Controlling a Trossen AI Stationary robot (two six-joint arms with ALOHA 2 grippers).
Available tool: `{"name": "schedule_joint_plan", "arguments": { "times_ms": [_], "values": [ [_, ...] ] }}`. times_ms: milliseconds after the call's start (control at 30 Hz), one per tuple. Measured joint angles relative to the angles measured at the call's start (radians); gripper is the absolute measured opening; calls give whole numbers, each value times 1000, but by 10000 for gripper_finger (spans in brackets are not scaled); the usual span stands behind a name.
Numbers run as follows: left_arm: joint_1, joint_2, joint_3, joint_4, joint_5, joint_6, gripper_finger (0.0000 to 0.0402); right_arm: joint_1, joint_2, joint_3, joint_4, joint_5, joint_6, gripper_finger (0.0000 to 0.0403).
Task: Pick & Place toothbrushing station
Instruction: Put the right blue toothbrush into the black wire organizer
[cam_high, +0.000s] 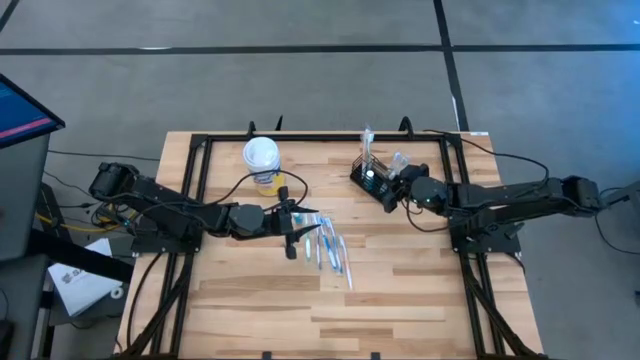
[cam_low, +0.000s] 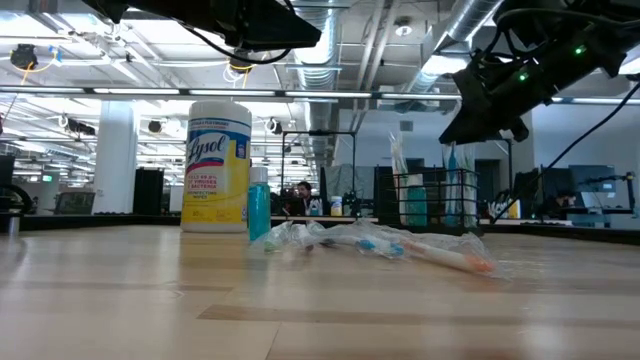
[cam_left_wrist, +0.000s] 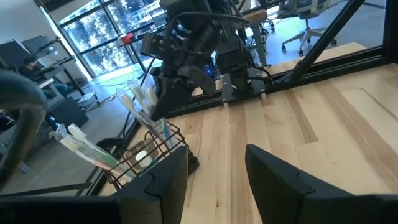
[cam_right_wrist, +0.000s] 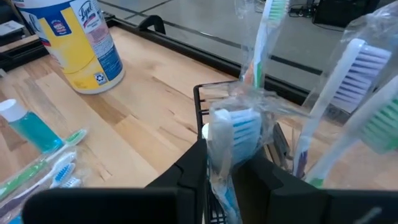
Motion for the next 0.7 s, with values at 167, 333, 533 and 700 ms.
{"name": "schedule_joint_plan", "arguments": {
  "times_ms": [167, 333, 533, 700],
  "values": [
    [0, 0, 0, 0, 0, 0, 154, 0, 0, 0, -5, 0, 0, 81],
    [0, 0, 0, -1, 0, 0, 154, 3, 0, 0, -11, 0, -4, 99],
    [0, 0, 0, -3, 0, 0, 154, 21, -47, 2, -13, 0, -31, 109],
    [0, 0, 0, -3, 0, 0, 154, 41, -124, 6, -12, -1, -62, 109]
  ]
}}
